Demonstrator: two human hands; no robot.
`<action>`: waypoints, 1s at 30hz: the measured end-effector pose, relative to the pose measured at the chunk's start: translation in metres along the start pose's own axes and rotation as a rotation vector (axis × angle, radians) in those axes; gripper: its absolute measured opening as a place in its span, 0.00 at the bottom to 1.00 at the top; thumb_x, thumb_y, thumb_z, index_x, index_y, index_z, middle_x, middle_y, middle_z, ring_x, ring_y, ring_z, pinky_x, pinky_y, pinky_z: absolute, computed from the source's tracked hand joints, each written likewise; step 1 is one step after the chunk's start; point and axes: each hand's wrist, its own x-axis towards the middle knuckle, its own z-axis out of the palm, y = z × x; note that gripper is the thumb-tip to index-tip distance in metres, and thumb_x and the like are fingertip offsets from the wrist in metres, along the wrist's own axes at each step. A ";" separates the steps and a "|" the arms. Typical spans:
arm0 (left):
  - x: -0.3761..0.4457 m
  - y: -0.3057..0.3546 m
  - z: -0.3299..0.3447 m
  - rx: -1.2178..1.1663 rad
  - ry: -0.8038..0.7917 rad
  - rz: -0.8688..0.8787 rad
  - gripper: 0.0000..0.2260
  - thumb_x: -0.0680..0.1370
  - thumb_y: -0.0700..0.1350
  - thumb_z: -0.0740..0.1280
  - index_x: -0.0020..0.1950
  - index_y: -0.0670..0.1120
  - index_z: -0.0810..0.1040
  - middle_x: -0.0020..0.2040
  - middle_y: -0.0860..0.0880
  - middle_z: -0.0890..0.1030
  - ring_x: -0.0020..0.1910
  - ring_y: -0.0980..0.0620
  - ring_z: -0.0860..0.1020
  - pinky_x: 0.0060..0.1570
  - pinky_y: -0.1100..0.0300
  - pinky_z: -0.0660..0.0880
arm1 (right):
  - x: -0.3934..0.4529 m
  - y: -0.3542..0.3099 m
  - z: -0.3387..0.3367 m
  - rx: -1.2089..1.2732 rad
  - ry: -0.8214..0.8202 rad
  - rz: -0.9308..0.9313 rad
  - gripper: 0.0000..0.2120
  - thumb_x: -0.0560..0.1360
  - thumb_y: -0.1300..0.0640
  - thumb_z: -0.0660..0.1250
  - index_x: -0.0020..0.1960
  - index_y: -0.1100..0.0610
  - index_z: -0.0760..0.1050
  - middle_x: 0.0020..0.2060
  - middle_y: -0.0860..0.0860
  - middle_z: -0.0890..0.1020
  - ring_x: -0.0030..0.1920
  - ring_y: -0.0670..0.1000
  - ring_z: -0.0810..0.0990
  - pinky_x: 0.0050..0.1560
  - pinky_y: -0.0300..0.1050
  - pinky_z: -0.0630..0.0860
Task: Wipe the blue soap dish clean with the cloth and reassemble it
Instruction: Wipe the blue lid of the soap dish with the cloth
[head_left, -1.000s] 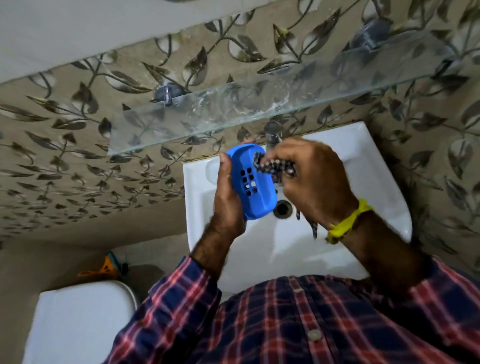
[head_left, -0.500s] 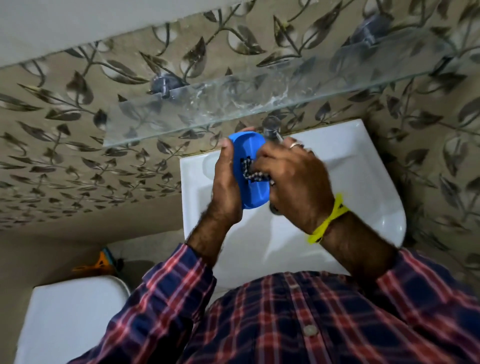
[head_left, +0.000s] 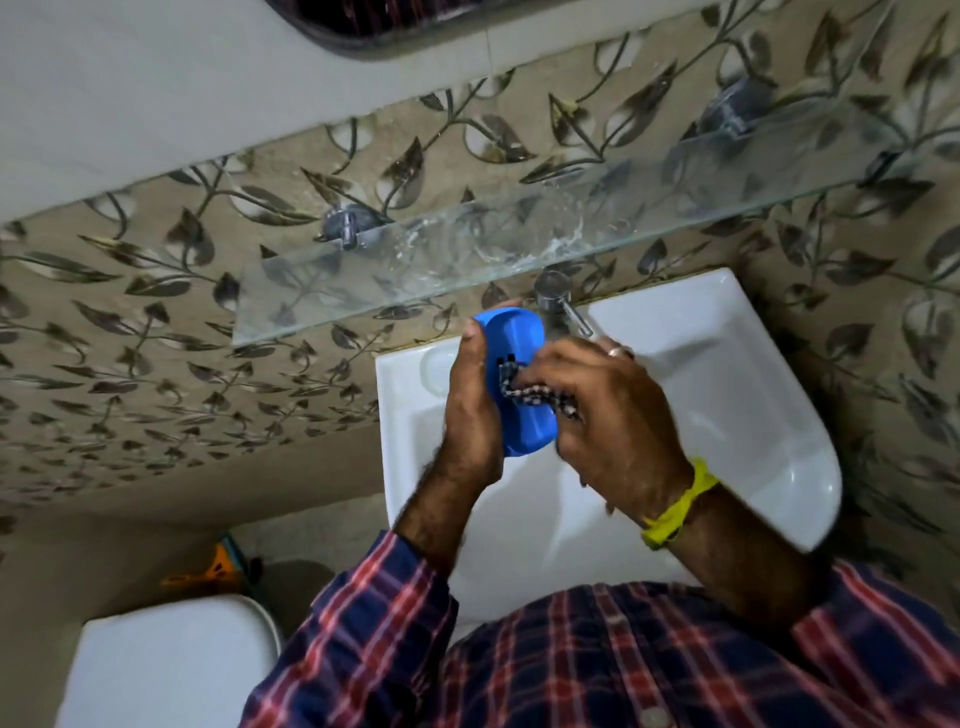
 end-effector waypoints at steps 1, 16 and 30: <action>0.000 0.000 0.001 -0.003 0.001 0.010 0.25 0.78 0.65 0.58 0.54 0.48 0.85 0.45 0.45 0.85 0.42 0.48 0.83 0.42 0.56 0.81 | 0.001 -0.002 0.001 -0.054 -0.011 -0.047 0.20 0.64 0.70 0.61 0.47 0.52 0.82 0.47 0.47 0.83 0.47 0.57 0.79 0.48 0.50 0.74; 0.004 0.006 -0.015 0.203 0.074 0.221 0.28 0.70 0.59 0.77 0.60 0.41 0.79 0.49 0.41 0.85 0.45 0.41 0.84 0.48 0.45 0.80 | -0.018 0.027 -0.024 -0.407 -0.315 -0.095 0.28 0.68 0.57 0.44 0.49 0.49 0.81 0.49 0.48 0.80 0.52 0.58 0.76 0.48 0.53 0.76; -0.022 -0.006 -0.019 0.888 0.179 0.603 0.14 0.67 0.52 0.63 0.38 0.43 0.81 0.32 0.52 0.81 0.32 0.48 0.80 0.31 0.50 0.77 | -0.014 -0.016 -0.004 -0.220 0.146 -0.275 0.20 0.74 0.65 0.57 0.61 0.58 0.80 0.64 0.55 0.79 0.55 0.61 0.73 0.54 0.58 0.74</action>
